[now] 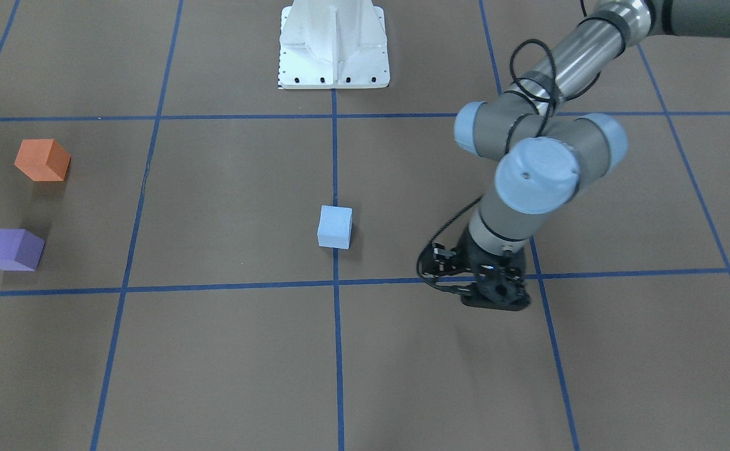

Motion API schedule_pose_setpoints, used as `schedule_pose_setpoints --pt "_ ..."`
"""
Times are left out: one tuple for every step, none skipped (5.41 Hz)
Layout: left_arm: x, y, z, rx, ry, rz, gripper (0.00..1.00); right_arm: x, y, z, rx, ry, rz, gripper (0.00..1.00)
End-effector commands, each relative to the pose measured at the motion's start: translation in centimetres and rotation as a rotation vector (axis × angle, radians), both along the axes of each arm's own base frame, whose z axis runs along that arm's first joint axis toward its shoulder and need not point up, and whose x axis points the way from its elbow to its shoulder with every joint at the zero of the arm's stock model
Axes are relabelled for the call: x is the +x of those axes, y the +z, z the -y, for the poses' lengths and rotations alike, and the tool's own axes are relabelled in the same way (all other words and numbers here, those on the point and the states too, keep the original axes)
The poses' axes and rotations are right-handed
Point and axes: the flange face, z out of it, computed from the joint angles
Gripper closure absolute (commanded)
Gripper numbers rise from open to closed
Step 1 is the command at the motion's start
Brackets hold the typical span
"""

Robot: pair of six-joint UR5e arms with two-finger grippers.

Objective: Place blue block between orange and purple blocks
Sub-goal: 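Set the cube down with the left gripper while the right arm moves in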

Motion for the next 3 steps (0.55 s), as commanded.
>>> schedule_pose_setpoints --pt "-12.7 8.6 -1.2 -0.002 -0.012 0.024 0.00 -15.6 -10.5 -3.8 -0.049 0.051 -0.006 0.00" --pt "-16.0 11.8 -2.4 0.014 0.004 0.050 0.00 -22.5 -14.0 -5.2 -0.042 0.035 -0.076 0.00" --pt "-17.8 13.2 -3.2 0.018 0.003 0.061 0.00 -28.6 -15.7 -6.5 -0.055 0.019 -0.122 0.00"
